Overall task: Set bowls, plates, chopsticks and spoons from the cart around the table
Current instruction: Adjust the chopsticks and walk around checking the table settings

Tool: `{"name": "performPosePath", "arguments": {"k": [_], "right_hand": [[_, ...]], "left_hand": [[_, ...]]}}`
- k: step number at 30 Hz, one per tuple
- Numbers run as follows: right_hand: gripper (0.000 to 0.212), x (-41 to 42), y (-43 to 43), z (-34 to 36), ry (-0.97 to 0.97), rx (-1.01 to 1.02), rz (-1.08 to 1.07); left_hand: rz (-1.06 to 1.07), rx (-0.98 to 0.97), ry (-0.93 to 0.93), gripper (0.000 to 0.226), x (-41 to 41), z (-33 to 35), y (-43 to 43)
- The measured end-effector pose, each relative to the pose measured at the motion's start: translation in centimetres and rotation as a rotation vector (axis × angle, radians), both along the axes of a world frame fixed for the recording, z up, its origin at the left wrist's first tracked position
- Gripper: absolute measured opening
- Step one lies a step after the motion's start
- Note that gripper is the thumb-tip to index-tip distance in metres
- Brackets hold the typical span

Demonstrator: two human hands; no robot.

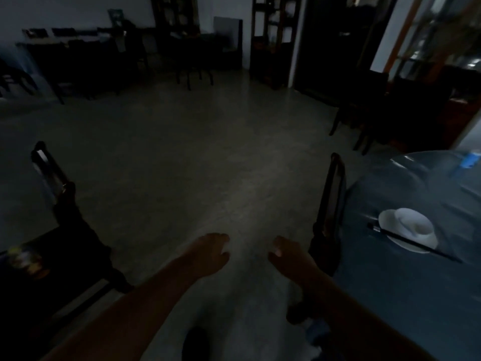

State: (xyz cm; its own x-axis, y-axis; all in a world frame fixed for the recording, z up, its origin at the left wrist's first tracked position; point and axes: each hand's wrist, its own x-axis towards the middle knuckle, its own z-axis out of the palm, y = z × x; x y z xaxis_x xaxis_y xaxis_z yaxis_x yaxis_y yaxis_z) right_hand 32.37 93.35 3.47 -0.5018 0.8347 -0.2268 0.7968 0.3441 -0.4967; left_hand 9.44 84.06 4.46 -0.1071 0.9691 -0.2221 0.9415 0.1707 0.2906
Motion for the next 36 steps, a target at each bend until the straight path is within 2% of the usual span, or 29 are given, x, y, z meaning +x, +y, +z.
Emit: {"name": "performPosePath", "arguments": {"k": [3, 6, 9, 12, 16, 22, 30, 36], "right_hand": [[0.051, -1.2, 6.3, -0.9, -0.050, 0.023, -0.111], [0.045, -2.3, 12.1, -1.6, -0.012, -0.013, -0.290], [0.048, -2.6, 16.4, -1.5, 0.008, -0.071, -0.454], [0.039, -1.8, 19.7, -0.5, 0.062, -0.104, -0.649], [0.021, 1.8, 22.0, 0.9, 0.123, -0.050, -0.899], [0.037, 8.6, 23.5, 0.6, 0.073, -0.031, -1.209], [0.031, 16.7, 23.4, -1.4, 0.068, 0.013, -1.493], [0.020, 19.0, 21.7, -3.2, 0.133, 0.007, -1.661]], "left_hand": [[-0.107, -0.004, -0.013, 0.051, -2.1, -0.6, 9.1], [-0.262, -0.003, -0.010, 0.049, -3.5, -1.4, 18.6], [-0.424, -0.012, -0.044, 0.055, -2.6, -1.1, 27.3], [-0.596, -0.005, -0.045, 0.052, 0.0, 0.4, 34.9], [-0.859, 0.022, -0.023, 0.041, 5.7, 2.1, 42.5], [-1.132, 0.048, -0.044, 0.032, 15.4, 2.2, 48.7], [-1.316, -0.007, -0.088, 0.036, 27.7, -0.2, 53.9], [-1.441, -0.063, 0.000, 0.038, 33.1, -1.1, 54.7]]}}
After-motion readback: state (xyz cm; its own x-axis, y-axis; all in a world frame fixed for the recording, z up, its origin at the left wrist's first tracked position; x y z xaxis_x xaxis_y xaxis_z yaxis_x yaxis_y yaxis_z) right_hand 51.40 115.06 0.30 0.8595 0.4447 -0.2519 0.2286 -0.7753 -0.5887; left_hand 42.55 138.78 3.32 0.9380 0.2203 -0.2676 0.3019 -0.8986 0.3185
